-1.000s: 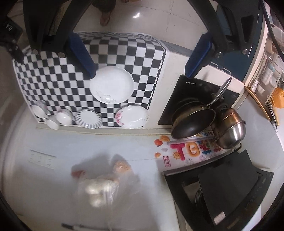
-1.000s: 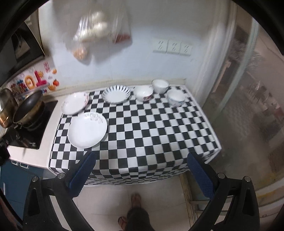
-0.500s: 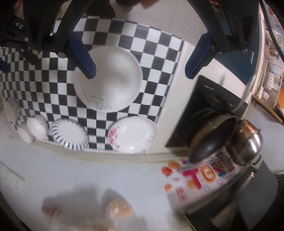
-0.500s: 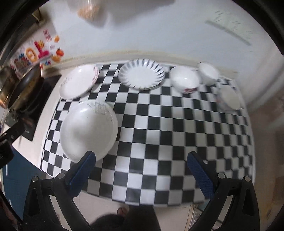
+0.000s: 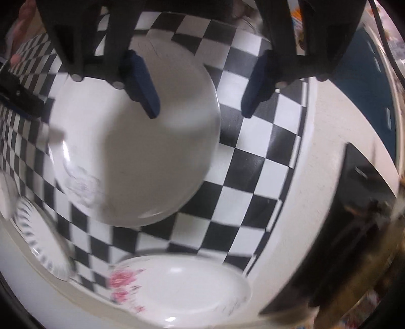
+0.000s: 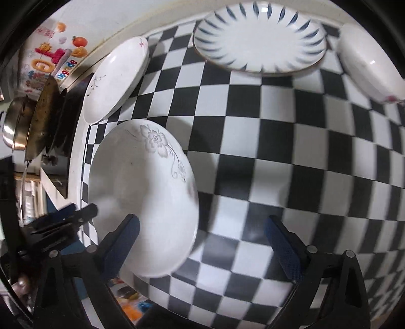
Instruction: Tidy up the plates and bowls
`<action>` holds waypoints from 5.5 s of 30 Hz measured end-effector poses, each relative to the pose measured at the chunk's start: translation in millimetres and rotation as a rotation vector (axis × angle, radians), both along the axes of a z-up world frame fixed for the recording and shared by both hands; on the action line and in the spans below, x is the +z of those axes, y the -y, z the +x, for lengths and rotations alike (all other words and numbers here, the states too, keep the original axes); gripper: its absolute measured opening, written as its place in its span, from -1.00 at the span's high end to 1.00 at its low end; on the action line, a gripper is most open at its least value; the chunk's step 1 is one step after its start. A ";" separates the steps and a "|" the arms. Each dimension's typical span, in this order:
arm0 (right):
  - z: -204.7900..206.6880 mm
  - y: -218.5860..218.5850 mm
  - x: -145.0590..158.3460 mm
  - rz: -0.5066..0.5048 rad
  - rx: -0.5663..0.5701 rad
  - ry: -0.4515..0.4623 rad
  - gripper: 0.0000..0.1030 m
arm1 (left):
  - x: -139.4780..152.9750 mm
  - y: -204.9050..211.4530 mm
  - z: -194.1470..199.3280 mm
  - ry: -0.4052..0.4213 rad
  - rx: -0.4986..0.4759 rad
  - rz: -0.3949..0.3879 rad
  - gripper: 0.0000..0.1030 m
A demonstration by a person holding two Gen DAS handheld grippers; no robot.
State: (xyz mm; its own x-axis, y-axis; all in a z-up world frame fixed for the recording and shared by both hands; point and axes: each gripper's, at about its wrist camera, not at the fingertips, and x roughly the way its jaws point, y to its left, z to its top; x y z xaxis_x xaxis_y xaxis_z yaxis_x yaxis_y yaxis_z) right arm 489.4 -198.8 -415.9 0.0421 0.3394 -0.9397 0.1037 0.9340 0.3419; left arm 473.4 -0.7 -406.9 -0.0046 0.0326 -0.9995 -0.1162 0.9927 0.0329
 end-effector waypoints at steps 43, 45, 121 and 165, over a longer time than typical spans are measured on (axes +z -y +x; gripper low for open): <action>-65.5 68.1 -16.6 -0.118 -0.170 0.001 0.59 | 0.1 229.2 -20.3 0.034 -0.367 -0.110 0.30; -67.2 70.0 -20.3 -0.114 -0.178 -0.004 0.59 | -3.3 234.5 -24.0 0.027 -0.368 -0.110 0.30; 246.9 -139.5 33.7 -0.115 0.095 0.041 0.56 | 39.9 -29.9 158.7 0.189 -0.098 -0.133 0.40; -95.1 55.6 81.8 -0.063 -0.089 0.055 0.66 | 55.6 198.2 -67.1 0.079 -0.358 -0.156 0.40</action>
